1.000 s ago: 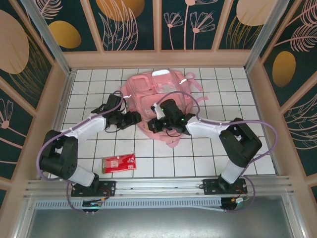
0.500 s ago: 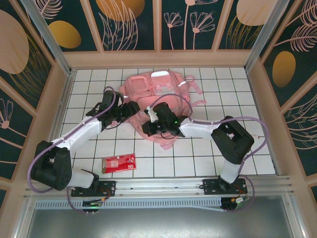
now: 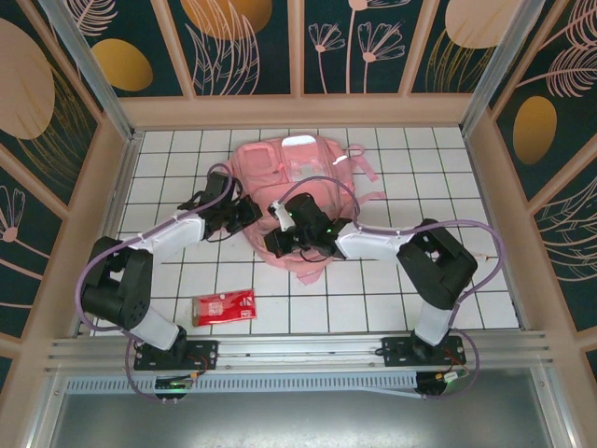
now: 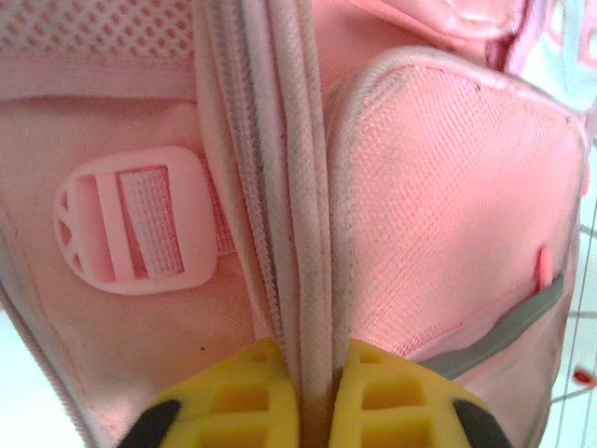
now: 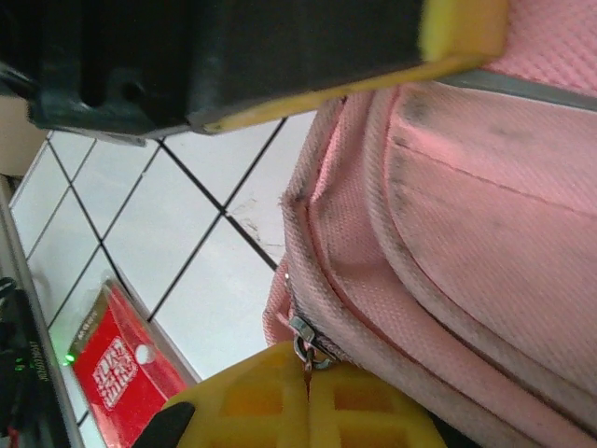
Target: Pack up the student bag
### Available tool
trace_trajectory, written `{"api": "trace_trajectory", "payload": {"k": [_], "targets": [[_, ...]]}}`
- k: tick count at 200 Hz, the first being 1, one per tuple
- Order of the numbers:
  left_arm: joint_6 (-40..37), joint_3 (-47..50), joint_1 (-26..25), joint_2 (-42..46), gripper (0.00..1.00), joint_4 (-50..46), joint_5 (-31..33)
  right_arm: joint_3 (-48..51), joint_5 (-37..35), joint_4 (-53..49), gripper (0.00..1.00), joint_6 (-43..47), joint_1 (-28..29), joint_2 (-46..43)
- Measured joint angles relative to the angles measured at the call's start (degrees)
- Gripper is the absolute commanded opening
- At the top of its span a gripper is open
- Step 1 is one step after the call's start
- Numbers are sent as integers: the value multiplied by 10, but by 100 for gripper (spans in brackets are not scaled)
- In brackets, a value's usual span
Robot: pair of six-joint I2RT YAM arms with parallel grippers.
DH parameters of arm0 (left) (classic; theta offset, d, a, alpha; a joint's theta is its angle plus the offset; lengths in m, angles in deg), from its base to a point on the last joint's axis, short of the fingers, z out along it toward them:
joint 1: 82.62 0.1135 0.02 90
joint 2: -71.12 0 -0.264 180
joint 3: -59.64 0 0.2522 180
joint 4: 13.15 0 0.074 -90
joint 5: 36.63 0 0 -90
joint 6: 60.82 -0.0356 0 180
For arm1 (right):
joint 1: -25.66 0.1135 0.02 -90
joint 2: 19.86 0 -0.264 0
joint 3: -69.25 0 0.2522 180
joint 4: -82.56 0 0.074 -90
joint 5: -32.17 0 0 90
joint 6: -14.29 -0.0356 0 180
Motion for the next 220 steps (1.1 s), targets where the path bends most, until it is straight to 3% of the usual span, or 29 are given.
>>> {"api": "trace_trajectory", "payload": {"k": [57, 78, 94, 115, 123, 143, 176, 181, 183, 185, 188, 220], "targets": [[-162, -30, 64, -5, 0, -47, -47, 96, -63, -66, 0, 19, -61, -122], [-233, -77, 92, -49, 0, -87, -68, 119, -97, -92, 0, 21, -95, -136], [-274, -159, 111, -125, 23, -147, -98, 119, -104, -92, 0, 30, -99, -136], [-289, -253, 136, -202, 30, -191, -118, 95, -107, -89, 0, 36, -70, -131], [-290, -258, 145, -203, 37, -191, -116, 80, -103, -87, 0, 35, -55, -122], [-277, -231, 163, -153, 42, -187, -87, 28, -85, -85, 0, 35, -18, -77], [-249, -109, 170, 22, 44, -186, -51, -70, -60, -80, 0, 36, 24, 12], [-244, -94, 167, 42, 53, -187, -48, -83, -58, -80, 0, 37, 28, 23], [-242, -87, 166, 50, 66, -187, -46, -88, -58, -80, 0, 38, 29, 27], [-242, -83, 165, 55, 87, -187, -44, -92, -58, -79, 0, 38, 30, 31], [-241, -75, 162, 65, 97, -187, -43, -98, -56, -79, 0, 39, 32, 36], [-219, -8, 139, 87, 99, -181, -43, -119, -43, -75, 0, 43, 38, 56]]}}
